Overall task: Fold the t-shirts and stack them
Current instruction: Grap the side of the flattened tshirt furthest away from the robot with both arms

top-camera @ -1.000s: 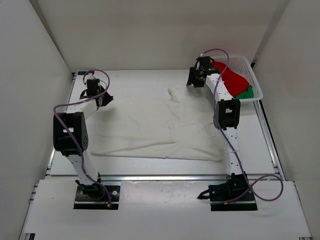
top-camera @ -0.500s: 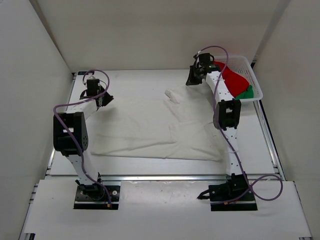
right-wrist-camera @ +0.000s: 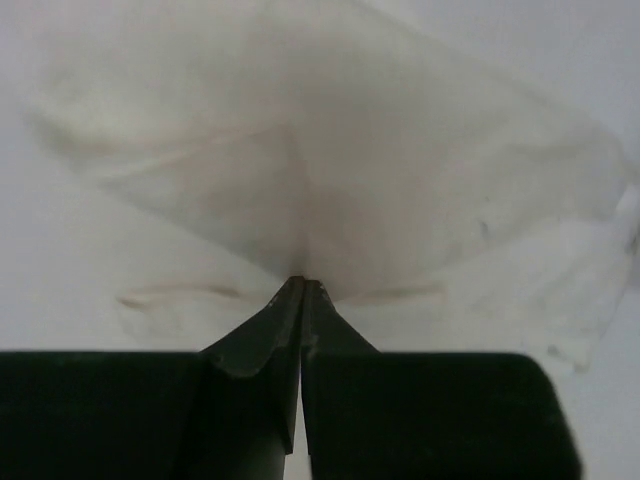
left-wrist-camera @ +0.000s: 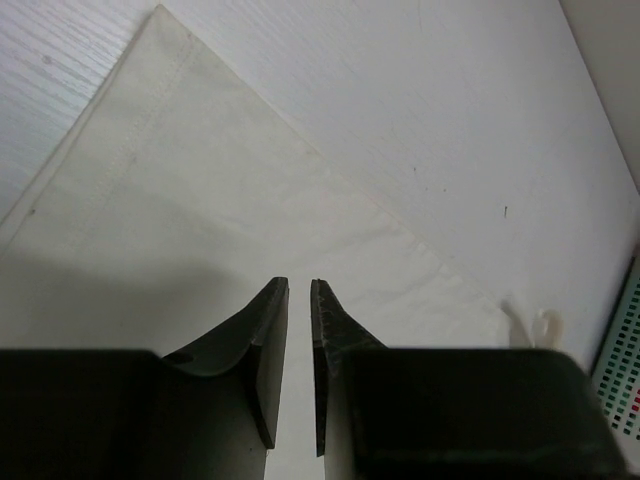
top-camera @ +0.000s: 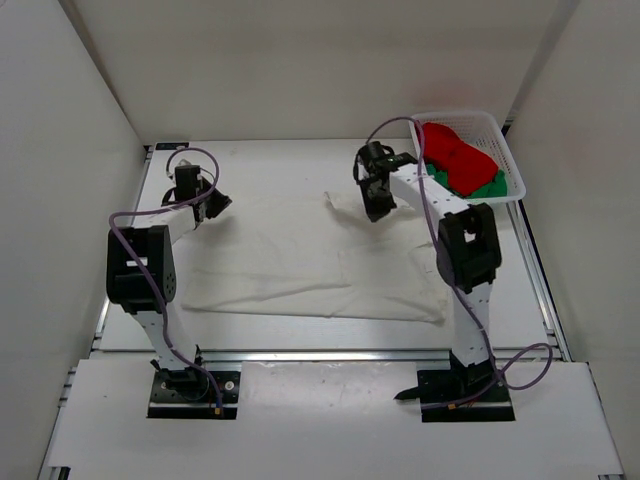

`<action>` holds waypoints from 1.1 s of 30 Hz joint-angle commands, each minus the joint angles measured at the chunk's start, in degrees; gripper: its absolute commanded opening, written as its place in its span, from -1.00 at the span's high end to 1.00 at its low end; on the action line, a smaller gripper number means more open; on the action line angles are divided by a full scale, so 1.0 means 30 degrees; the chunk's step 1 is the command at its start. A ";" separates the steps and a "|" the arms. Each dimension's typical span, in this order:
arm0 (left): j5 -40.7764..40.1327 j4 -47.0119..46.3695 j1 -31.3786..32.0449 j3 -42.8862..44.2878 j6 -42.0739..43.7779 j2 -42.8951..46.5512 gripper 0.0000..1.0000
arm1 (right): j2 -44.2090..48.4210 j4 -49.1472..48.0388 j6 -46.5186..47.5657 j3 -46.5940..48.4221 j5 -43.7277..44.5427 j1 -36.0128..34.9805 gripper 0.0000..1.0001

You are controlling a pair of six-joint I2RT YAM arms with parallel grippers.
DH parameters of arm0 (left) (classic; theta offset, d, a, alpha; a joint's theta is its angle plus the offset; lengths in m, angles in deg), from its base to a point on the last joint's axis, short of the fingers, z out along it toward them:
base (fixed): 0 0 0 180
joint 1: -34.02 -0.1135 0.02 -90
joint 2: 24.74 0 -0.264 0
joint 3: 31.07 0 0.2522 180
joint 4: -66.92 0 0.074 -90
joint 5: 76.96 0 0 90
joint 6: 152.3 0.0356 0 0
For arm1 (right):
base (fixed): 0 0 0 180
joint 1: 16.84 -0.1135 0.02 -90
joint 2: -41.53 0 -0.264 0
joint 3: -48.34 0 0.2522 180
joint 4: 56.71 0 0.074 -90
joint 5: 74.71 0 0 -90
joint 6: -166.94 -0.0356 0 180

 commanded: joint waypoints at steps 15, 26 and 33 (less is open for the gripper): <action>0.0335 -0.0704 -0.0826 -0.0024 -0.0229 0.1176 0.46 | 0.6273 -0.6511 -0.0088 -0.9098 -0.3100 0.0917 0.54; -0.0105 -0.0175 -0.1735 0.0476 0.0036 0.0500 0.47 | 0.7915 -0.8653 -0.1758 -1.4110 -0.0319 -0.1895 0.49; -0.0191 -0.0352 -0.1764 0.0272 0.0065 0.0646 0.45 | 0.7122 -0.8564 -0.1699 -1.3993 0.0327 -0.2190 0.37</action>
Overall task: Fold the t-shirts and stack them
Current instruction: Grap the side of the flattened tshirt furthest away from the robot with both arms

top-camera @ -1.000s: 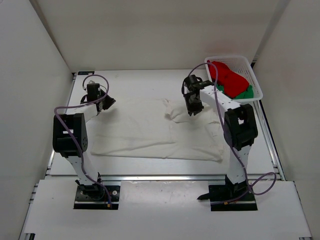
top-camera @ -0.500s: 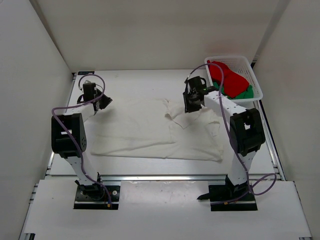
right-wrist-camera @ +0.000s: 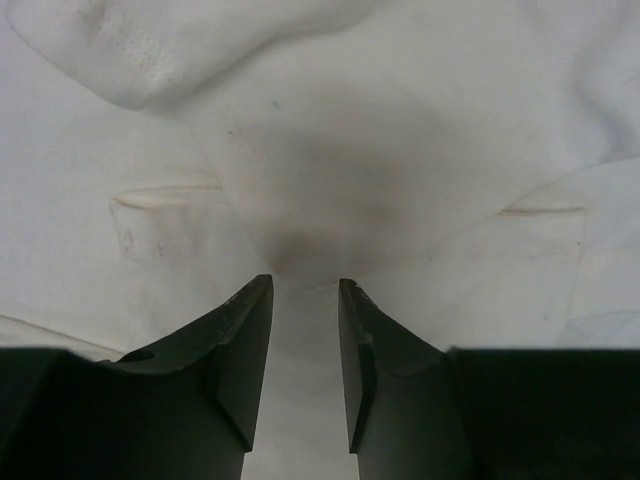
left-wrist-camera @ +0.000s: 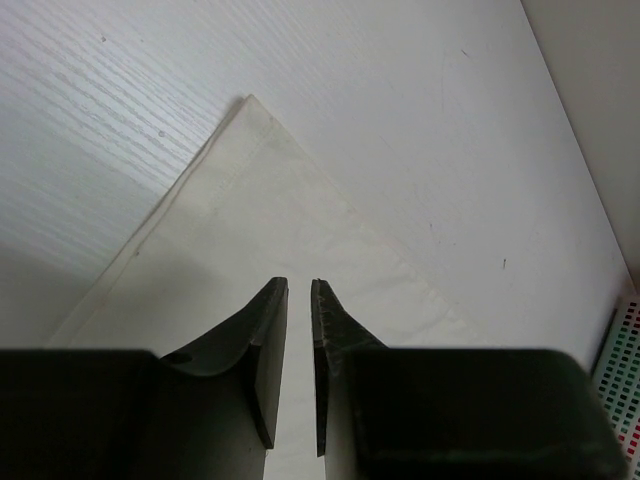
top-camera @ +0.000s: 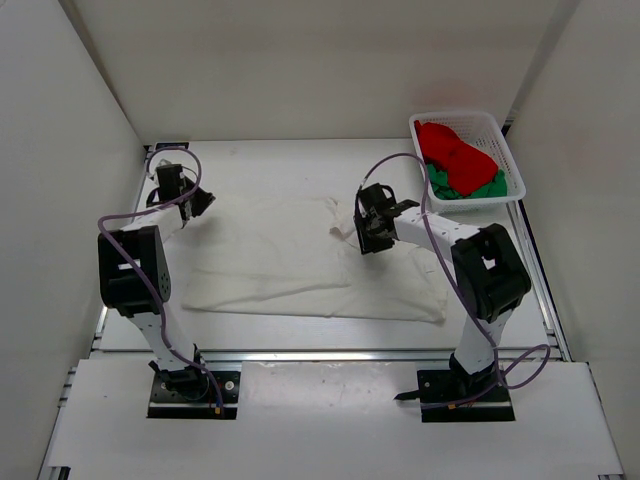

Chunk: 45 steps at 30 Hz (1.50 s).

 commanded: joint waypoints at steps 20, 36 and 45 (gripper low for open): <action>-0.0089 -0.0212 -0.0294 0.0177 0.0072 0.0098 0.46 | -0.1183 -0.0159 -0.0154 0.0895 0.1555 -0.0656 0.52; -0.2666 0.2711 -0.0529 0.3337 0.2792 -0.1569 0.14 | 0.0339 0.0896 -0.0272 0.2153 0.2435 0.0162 0.92; -0.4369 0.6049 0.0263 0.8287 0.4933 -0.4791 -0.02 | 0.1130 0.0897 -0.0037 0.3064 0.1320 0.1043 1.00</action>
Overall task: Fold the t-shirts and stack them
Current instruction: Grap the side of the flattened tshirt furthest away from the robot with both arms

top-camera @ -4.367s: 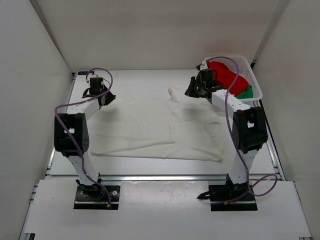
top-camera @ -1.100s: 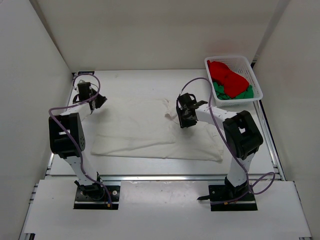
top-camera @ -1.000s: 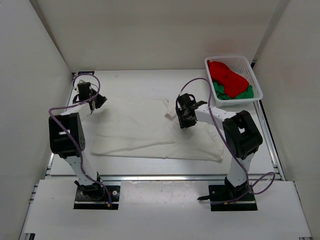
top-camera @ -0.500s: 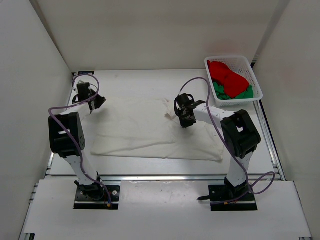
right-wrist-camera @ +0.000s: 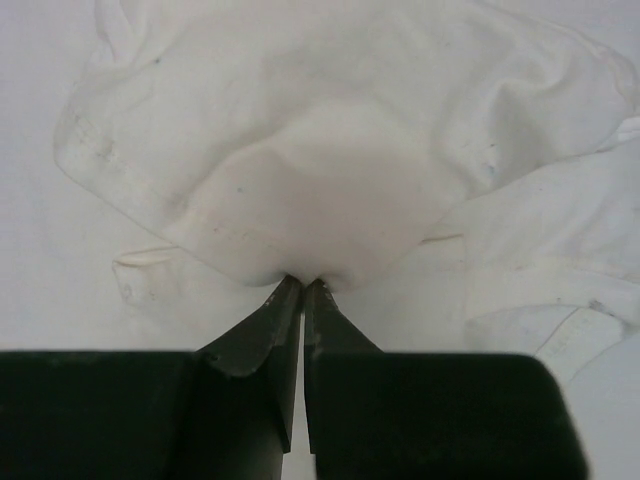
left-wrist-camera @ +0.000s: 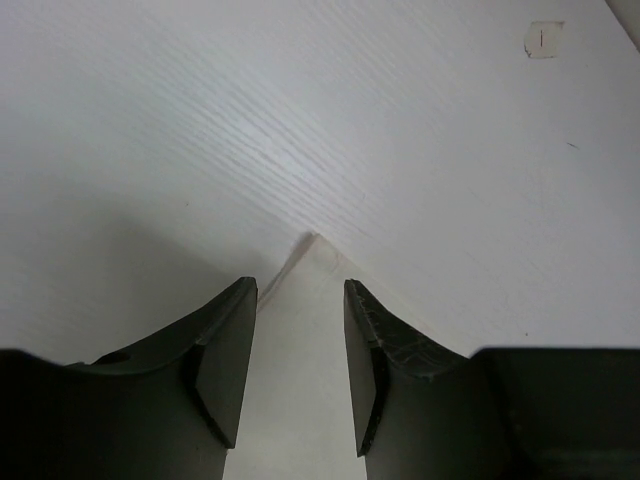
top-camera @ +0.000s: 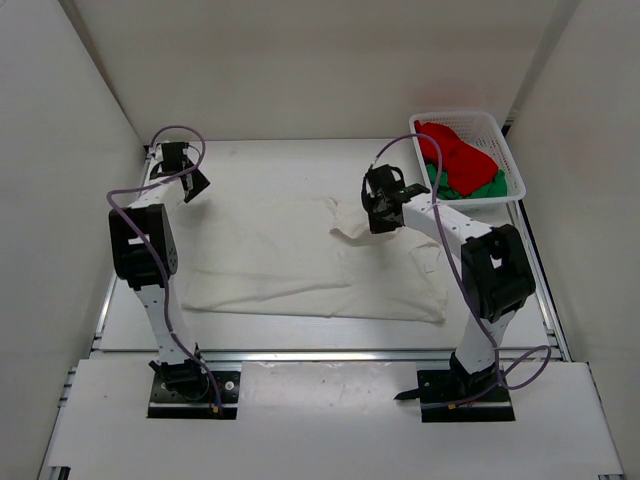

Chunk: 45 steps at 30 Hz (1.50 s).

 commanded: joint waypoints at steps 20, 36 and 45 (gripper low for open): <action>-0.0754 0.4635 0.0915 0.6218 0.1439 -0.4458 0.56 | 0.2463 -0.1106 -0.0059 -0.0586 -0.1265 0.0792 1.00; -0.0725 0.4545 0.1119 0.6272 0.1320 -0.4574 0.15 | 0.3196 -0.1602 -0.0323 -0.0966 -0.2053 0.0997 1.00; -0.0285 0.5282 0.1002 0.7098 0.1410 -0.5250 0.81 | 0.3520 -0.1837 -0.0441 -0.0879 -0.2201 0.1054 0.99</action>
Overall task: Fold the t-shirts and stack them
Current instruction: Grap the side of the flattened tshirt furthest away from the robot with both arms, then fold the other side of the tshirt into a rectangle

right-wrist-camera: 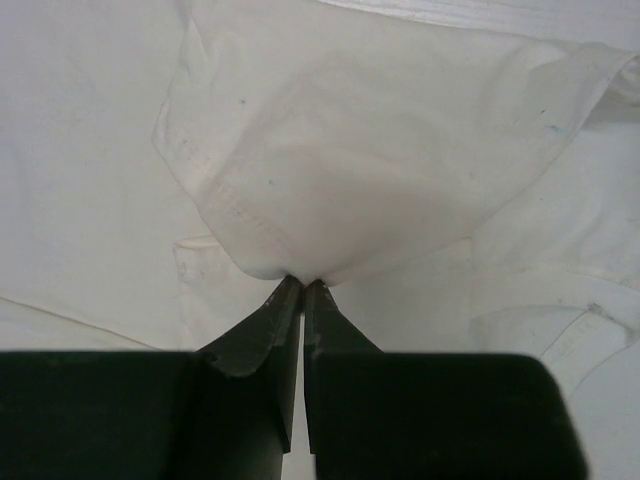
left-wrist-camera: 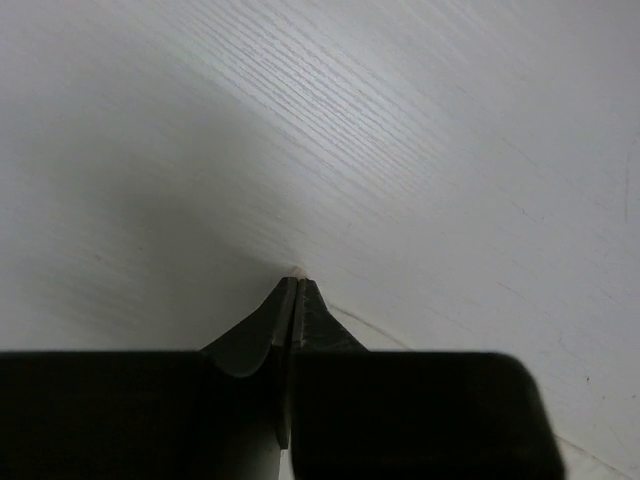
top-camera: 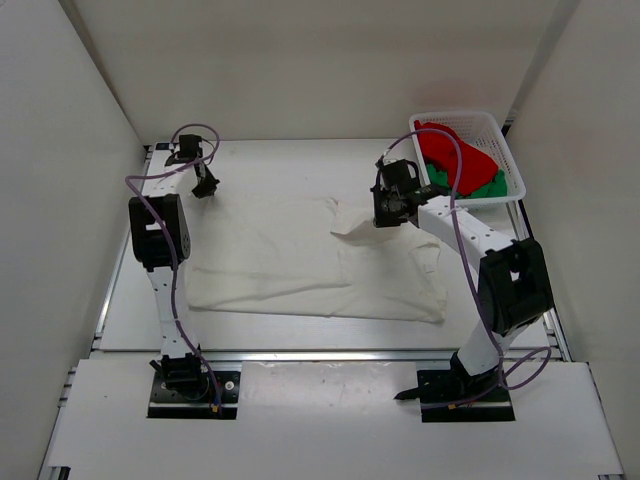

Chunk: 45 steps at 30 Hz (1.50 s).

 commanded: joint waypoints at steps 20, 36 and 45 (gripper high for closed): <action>0.1821 -0.5401 -0.0303 -1.1054 -0.1483 1.1182 1.00 | 0.8112 -0.0642 -0.1533 -0.6563 -0.1370 0.3205 1.00; 0.5156 -0.6571 -0.2379 -1.7613 -0.2536 1.8183 1.00 | 1.4088 0.1792 -0.1503 -0.7706 -0.5260 0.4171 1.00; 0.5948 -0.7391 -0.4402 -2.3184 -0.3503 1.9919 0.83 | 1.4619 0.1557 -0.2234 -1.1249 -0.4505 0.4613 1.00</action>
